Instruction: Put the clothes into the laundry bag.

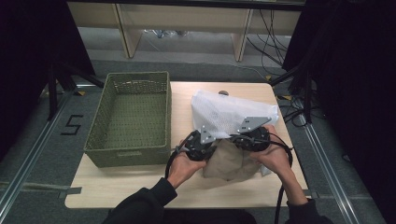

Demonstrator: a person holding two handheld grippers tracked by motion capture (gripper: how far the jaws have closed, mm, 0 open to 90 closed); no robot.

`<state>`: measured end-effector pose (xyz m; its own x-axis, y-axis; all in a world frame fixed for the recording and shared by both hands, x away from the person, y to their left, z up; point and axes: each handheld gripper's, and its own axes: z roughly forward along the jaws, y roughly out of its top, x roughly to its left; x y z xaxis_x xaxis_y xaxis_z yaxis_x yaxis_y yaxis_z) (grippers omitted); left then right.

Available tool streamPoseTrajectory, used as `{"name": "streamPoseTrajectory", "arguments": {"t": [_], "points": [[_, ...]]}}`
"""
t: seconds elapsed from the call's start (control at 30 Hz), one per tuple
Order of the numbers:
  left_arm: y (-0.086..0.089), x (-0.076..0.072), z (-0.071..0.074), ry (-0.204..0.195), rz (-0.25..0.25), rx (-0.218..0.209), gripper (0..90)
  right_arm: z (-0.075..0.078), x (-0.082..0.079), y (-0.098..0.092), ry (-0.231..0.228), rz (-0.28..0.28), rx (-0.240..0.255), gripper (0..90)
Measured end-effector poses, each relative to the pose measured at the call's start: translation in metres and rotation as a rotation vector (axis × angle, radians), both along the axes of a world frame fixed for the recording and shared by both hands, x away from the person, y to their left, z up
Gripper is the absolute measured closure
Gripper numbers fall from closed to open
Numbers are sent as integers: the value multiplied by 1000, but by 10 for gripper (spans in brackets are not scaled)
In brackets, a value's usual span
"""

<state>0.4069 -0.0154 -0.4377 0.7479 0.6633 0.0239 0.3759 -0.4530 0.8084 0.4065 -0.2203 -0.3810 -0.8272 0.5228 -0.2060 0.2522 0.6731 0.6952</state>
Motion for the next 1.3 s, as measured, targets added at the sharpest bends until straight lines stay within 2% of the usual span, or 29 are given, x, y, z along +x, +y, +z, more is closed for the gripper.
{"name": "streamPoseTrajectory", "arguments": {"t": [0.03, 0.1, 0.13, 0.17, 0.2, 0.27, 0.3, 0.33, 0.4, 0.47, 0.5, 0.53, 0.6, 0.67, 0.7, 0.77, 0.87, 0.9, 0.93, 0.97, 1.0, 1.03, 1.07, 1.1, 1.13, 1.17, 1.2, 1.23, 1.3], "points": [[-1, 5, 3, 7, 15, -35, 798, 2, 0, 0, -14, 11, 3, 900], [-5, 12, -1, 14, 37, -46, 794, 5, -2, -2, -14, 8, 4, 900], [-6, 17, -7, 10, 48, -28, 787, 3, -3, -4, 0, -6, 9, 900], [-7, 25, -23, 46, 67, -13, 775, 1, -2, -6, 16, -1, 0, 900], [-7, 25, -23, 46, 67, -13, 761, -2, -2, -6, 18, -9, -4, 900], [-5, 29, -35, 86, 103, -34, 747, -6, -2, -6, 18, -14, -4, 900], [-3, 29, -36, 82, 95, -16, 729, -8, -1, -7, 28, -12, -7, 900], [0, 27, -37, 87, 83, -16, 703, -10, 0, -7, 25, -6, -10, 900], [6, 19, -33, 109, 78, -20, 591, -12, 1, -8, 35, -6, -13, 900], [13, 11, -27, 115, 74, -24, 461, -13, 1, -8, 35, -17, -14, 900], [17, 6, -24, 117, 78, -31, 349, -13, 1, -8, 31, -7, -16, 900], [21, 2, -21, 124, 73, -34, 349, -13, 1, -8, 31, -7, -16, 900], [26, -9, -17, 153, 45, -17, 213, -14, -1, -7, 36, -15, -19, 900], [26, -20, -20, 159, 17, 0, 177, -13, -1, -7, 36, -15, -19, 900], [24, -24, -25, 161, 5, 27, 152, -14, 0, -6, 31, -5, -21, 900], [14, -26, -40, 161, -39, 59, 157, -14, -1, -5, 43, -13, -18, 900], [2, -17, -55, 159, -6, 89, 159, -14, -2, -4, 36, -1, -22, 900], [-1, -12, -58, 154, -11, 99, 163, -14, -2, -3, 33, 2, -23, 900], [-5, -8, -61, 141, 5, 94, 185, -14, -2, -3, 29, 7, -27, 900], [-6, -6, -62, 119, -13, 97, 527, -14, -2, -3, 36, 11, -24, 900], [-7, -3, -61, 83, -40, 104, 527, -14, -2, -3, 36, 11, -24, 900], [-9, -1, -61, 72, -35, 113, 598, -14, -2, -4, 31, 2, -29, 900], [-10, 2, -60, 83, -21, 70, 785, -13, -2, -4, 43, 18, -24, 900], [-10, 3, -57, 101, 0, 24, 785, -13, -2, -4, 43, 18, -24, 900], [-11, 6, -46, 83, 11, -40, 855, -12, -3, -4, 27, 14, -18, 900], [-11, 6, -46, 83, 11, -40, 861, -12, -3, -4, 27, 14, -18, 900], [-12, 7, -28, 22, 26, -52, 864, -8, -5, -5, 30, 3, -5, 900], [-12, 7, -28, 22, 26, -52, 863, -6, -6, -6, 26, 21, 1, 900], [-12, 13, -15, 17, 30, -87, 854, -1, -9, -7, 29, 24, 3, 900]]}}
